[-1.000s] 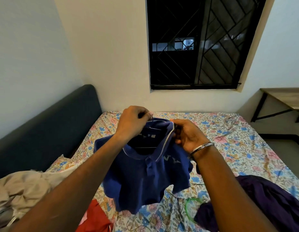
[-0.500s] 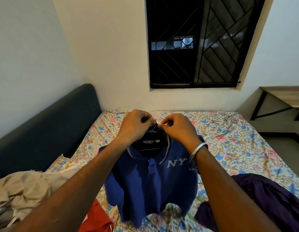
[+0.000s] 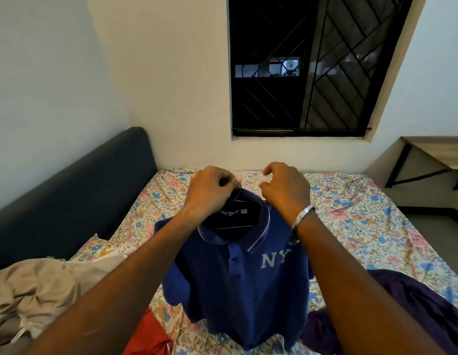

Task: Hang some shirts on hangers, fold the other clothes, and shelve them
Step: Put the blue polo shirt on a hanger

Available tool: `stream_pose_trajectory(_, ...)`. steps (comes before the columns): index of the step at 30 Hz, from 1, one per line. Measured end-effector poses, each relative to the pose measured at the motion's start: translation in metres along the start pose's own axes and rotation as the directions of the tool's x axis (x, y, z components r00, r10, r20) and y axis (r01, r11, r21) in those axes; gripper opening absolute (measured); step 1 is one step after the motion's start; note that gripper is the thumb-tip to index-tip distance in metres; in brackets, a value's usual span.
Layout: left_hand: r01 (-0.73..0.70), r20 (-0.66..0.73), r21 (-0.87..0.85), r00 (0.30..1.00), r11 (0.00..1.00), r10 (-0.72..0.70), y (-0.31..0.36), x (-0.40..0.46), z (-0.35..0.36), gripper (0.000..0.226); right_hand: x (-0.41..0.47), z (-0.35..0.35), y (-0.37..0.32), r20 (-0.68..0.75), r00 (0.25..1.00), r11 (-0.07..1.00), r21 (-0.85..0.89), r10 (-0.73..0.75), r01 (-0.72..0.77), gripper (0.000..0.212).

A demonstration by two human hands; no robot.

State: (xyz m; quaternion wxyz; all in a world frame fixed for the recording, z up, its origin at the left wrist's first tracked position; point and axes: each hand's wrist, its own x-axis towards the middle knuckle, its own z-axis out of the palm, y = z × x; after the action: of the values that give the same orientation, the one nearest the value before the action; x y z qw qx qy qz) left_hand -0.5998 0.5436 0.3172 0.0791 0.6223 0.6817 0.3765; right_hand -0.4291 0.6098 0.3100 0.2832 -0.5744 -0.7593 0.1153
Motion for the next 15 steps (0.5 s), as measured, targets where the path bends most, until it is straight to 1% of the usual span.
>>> stream_pose_trajectory(1, 0.006, -0.002, -0.007, 1.000, 1.000, -0.006, -0.001, 0.000, 0.000, 0.026, -0.009, 0.000, -0.001, -0.167, 0.985, 0.999, -0.015, -0.036, 0.034, 0.015)
stream_pose_trajectory(2, 0.013, -0.003, -0.020, 1.000, 1.000, -0.013, -0.002, 0.001, 0.000, 0.026, -0.017, 0.001, -0.001, -0.252, 0.967, 0.998, 0.038, -0.041, 0.052, 0.012)
stream_pose_trajectory(3, 0.021, -0.004, -0.039, 1.000, 0.999, -0.022, -0.003, 0.002, 0.000, 0.025, -0.024, 0.005, 0.002, -0.273, 0.962, 0.996, 0.083, -0.013, 0.037, 0.022)
stream_pose_trajectory(5, 0.035, -0.013, -0.068, 0.999, 0.997, -0.036, -0.004, 0.004, -0.003, 0.026, -0.041, 0.018, 0.010, -0.215, 0.976, 0.996, 0.084, 0.023, -0.005, 0.045)
stream_pose_trajectory(7, 0.037, -0.031, -0.081, 0.999, 0.996, -0.040, -0.003, 0.006, -0.005, 0.026, -0.061, 0.035, 0.017, -0.125, 0.992, 0.998, 0.062, 0.013, -0.005, 0.057)
stream_pose_trajectory(8, 0.027, -0.040, -0.082, 0.999, 0.996, -0.031, -0.003, 0.006, -0.005, 0.027, -0.069, 0.045, 0.021, -0.093, 0.996, 0.998, 0.069, 0.004, 0.002, 0.057)
stream_pose_trajectory(10, 0.004, -0.039, -0.078, 0.999, 0.997, -0.007, -0.003, 0.007, -0.004, 0.026, -0.075, 0.060, 0.025, -0.095, 0.995, 0.993, 0.117, 0.006, 0.005, 0.047)
stream_pose_trajectory(11, -0.001, -0.028, -0.075, 1.000, 0.997, -0.002, -0.003, 0.006, -0.003, 0.026, -0.074, 0.062, 0.022, -0.115, 0.993, 0.990, 0.142, 0.017, -0.001, 0.041)
stream_pose_trajectory(12, -0.006, -0.018, -0.068, 1.000, 0.998, 0.005, -0.002, 0.005, -0.001, 0.025, -0.071, 0.060, 0.017, -0.152, 0.988, 0.986, 0.165, 0.026, 0.000, 0.040)
stream_pose_trajectory(14, -0.012, -0.005, -0.046, 1.000, 0.999, 0.011, 0.000, 0.004, 0.000, 0.024, -0.062, 0.050, 0.006, -0.232, 0.972, 0.981, 0.194, 0.034, 0.011, 0.044)
stream_pose_trajectory(15, -0.013, 0.003, -0.040, 1.000, 0.999, 0.013, 0.001, 0.004, 0.000, 0.024, -0.058, 0.046, 0.002, -0.237, 0.971, 0.982, 0.189, 0.040, 0.005, 0.044)
